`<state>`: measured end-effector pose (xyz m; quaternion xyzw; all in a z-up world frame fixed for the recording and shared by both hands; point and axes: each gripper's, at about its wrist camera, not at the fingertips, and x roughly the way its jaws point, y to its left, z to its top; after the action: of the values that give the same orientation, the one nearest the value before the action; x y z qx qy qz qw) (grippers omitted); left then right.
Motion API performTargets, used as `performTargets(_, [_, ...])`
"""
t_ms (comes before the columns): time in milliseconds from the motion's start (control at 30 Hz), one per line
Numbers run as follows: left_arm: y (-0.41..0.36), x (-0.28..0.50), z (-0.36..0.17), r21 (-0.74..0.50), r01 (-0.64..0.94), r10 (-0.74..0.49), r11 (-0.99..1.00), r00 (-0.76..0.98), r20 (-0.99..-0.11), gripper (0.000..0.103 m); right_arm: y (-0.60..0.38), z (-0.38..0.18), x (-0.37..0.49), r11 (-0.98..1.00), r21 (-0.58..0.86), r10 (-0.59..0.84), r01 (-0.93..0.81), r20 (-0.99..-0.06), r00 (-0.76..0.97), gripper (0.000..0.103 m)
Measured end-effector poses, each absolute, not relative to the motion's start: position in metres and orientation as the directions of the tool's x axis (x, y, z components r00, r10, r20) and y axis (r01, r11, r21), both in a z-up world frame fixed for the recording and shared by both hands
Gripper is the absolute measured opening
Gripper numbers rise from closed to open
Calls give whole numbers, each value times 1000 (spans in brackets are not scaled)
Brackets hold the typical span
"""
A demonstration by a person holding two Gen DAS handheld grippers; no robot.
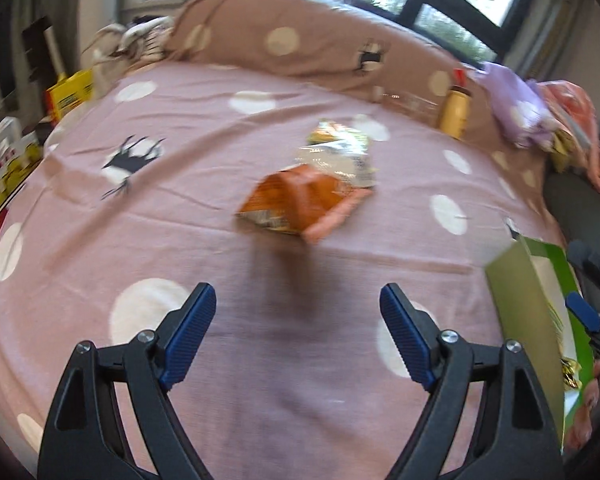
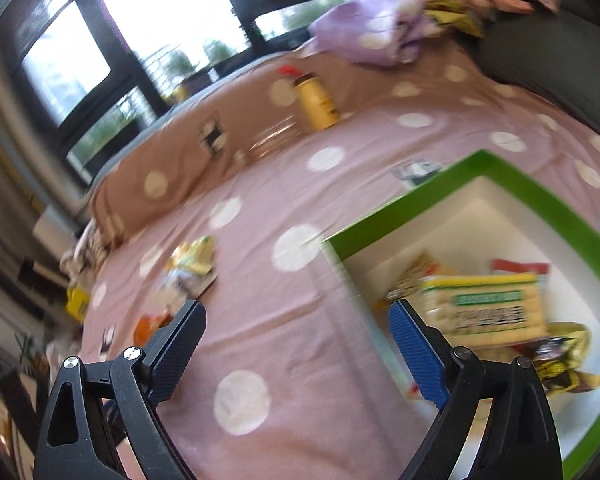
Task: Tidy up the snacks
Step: 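Move the right gripper to the orange snack bag and close on it, then lift the orange bag with the right gripper toward the green box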
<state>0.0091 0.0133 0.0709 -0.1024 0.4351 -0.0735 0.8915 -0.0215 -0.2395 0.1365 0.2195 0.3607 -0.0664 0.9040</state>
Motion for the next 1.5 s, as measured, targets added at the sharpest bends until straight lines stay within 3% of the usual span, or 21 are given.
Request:
performTargets(367, [42, 17, 58, -249, -48, -176, 967, 579, -796, 84, -181, 102, 9, 951, 232, 56, 206, -781, 621, 93])
performTargets(767, [76, 24, 56, -290, -158, -155, 944, 564, -811, 84, -126, 113, 61, 928, 372, 298, 17, -767, 568, 93])
performTargets(967, [92, 25, 57, -283, -213, -116, 935, 570, -813, 84, -82, 101, 117, 934, 355, 301, 23, -822, 483, 93])
performTargets(1100, [98, 25, 59, -293, -230, -113, 928, 575, -810, 84, -63, 76, 141, 961, 271, 222, 48, -868, 444, 93])
performTargets(1267, [100, 26, 60, -307, -228, -125, 924, 578, -807, 84, -59, 56, 147, 963, 266, 220, 50, -875, 430, 92])
performTargets(1333, [100, 26, 60, -304, -228, -124, 925, 577, -807, 84, -62, 53, 145, 954, 298, 256, 36, -870, 422, 72])
performTargets(1433, [100, 25, 60, -305, -226, -125, 925, 577, -807, 84, -70, 57, 139, 936, 351, 311, 20, -853, 419, 56])
performTargets(1500, [99, 24, 61, -308, -223, -129, 925, 579, -805, 84, -73, 63, 131, 939, 343, 304, 15, -853, 424, 53])
